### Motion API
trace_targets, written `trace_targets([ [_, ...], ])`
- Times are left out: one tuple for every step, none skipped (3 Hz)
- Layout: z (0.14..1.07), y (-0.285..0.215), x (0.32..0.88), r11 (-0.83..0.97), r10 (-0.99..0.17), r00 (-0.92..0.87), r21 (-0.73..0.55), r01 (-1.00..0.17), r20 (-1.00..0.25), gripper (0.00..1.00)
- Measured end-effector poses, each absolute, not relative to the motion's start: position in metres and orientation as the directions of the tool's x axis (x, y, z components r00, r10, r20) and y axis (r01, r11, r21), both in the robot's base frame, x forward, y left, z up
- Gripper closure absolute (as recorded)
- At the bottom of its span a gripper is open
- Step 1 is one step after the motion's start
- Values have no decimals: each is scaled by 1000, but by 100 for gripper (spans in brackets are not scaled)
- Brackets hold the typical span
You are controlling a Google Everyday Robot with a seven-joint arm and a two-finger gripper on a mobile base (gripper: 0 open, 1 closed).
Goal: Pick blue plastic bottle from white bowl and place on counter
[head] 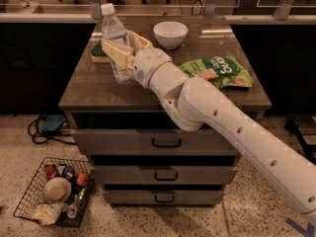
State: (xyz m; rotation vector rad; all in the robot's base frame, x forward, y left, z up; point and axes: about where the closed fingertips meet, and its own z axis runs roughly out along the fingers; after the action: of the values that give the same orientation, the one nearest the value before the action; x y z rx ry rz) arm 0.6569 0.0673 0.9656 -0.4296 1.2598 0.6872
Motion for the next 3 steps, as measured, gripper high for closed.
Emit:
trace_targets([
  [942,65,663,754,233,134,92,-651,-963,100],
  [932,61,666,770,219,131,89,-632,-967,100],
  [920,52,667,789,230,149,95,-607,-962,100],
])
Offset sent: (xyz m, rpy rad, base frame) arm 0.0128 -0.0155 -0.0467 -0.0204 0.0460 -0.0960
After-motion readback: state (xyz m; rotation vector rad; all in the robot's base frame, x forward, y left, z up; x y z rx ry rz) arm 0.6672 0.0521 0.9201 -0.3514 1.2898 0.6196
